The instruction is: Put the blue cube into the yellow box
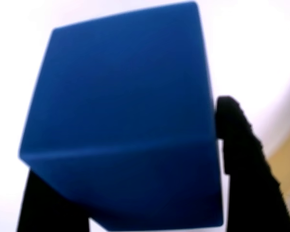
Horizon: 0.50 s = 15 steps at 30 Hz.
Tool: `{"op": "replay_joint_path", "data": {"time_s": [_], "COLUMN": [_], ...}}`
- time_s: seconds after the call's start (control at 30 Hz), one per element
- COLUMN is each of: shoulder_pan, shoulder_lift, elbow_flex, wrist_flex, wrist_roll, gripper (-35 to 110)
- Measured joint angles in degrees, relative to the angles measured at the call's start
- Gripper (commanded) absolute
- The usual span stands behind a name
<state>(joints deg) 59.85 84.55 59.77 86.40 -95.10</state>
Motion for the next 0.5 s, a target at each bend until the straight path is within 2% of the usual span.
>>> {"op": "replay_joint_path", "data": {"time_s": [0.5], "shoulder_pan": [22.4], "shoulder_lift": [2.9], "elbow_flex": [1.6], "wrist_flex": [5.4], "wrist_roll": [-7.6], "gripper": [12]}}
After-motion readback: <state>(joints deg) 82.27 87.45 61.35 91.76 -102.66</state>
